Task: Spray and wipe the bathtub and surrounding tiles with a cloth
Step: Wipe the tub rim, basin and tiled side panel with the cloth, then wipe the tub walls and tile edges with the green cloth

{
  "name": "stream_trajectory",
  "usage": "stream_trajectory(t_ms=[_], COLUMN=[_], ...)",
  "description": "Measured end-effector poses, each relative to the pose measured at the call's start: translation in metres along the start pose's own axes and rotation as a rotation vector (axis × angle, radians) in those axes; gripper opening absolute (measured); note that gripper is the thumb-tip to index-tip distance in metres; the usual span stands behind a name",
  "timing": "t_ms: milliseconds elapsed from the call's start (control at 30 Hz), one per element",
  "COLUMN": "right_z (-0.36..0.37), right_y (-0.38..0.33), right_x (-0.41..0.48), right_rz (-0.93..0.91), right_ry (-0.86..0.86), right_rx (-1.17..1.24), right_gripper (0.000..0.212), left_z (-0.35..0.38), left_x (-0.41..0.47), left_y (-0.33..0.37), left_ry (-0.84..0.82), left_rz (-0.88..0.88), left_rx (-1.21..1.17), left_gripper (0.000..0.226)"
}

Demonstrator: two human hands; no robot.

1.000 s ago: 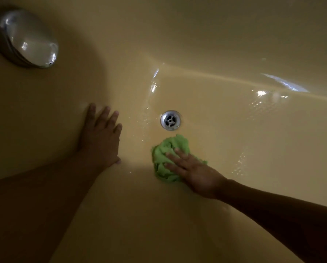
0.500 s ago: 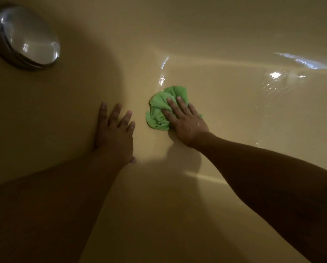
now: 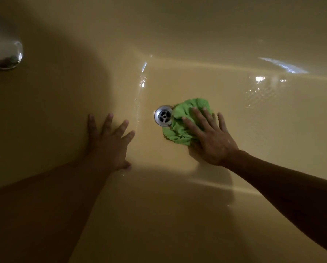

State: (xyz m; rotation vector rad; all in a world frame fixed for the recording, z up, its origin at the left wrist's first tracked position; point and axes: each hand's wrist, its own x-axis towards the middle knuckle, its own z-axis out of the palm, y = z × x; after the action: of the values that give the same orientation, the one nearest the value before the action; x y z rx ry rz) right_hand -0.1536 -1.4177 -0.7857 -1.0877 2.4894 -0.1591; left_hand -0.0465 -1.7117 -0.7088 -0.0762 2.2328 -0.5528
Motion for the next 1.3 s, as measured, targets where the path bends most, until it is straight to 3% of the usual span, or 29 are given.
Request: stream_trajectory(t_ms=[100, 233, 333, 467, 567, 733, 1033, 1300], right_z=[0.004, 0.019, 0.021, 0.006, -0.021, -0.093, -0.281, -0.402], right_y=[-0.012, -0.038, -0.040, -0.029, -0.021, -0.018, -0.017, -0.026], right_x=[0.018, 0.019, 0.001, -0.037, -0.070, -0.122, -0.184, -0.283], right_rz=[-0.007, -0.025, -0.121, -0.194, -0.087, 0.135, 0.186, 0.321], right_ry=[-0.031, -0.016, -0.033, -0.141, -0.203, -0.143, 0.096, 0.212], right_rx=[0.045, 0.168, 0.192, 0.265, 0.491, 0.615, 0.723, 0.925], right_gripper=[0.077, 0.064, 0.056, 0.058, 0.060, 0.059, 0.055, 0.057], left_z=[0.003, -0.004, -0.021, -0.049, -0.067, -0.108, -0.252, -0.338], left_x=[0.001, 0.002, 0.002, -0.016, -0.043, -0.092, -0.215, -0.341], left_y=[0.013, 0.019, 0.017, 0.023, 0.027, 0.033, 0.045, 0.069], left_ry=[-0.032, -0.115, -0.224, -0.315, -0.241, -0.107, 0.316, 0.454], left_rz=[0.038, 0.036, 0.096, 0.181, 0.229, 0.188, 0.144, 0.027], left_rx=[-0.059, -0.065, -0.056, -0.338, -0.451, -0.581, -1.189, -1.554], left_gripper=[0.110, 0.108, 0.094, 0.082, 0.081, 0.076, 0.057, 0.043])
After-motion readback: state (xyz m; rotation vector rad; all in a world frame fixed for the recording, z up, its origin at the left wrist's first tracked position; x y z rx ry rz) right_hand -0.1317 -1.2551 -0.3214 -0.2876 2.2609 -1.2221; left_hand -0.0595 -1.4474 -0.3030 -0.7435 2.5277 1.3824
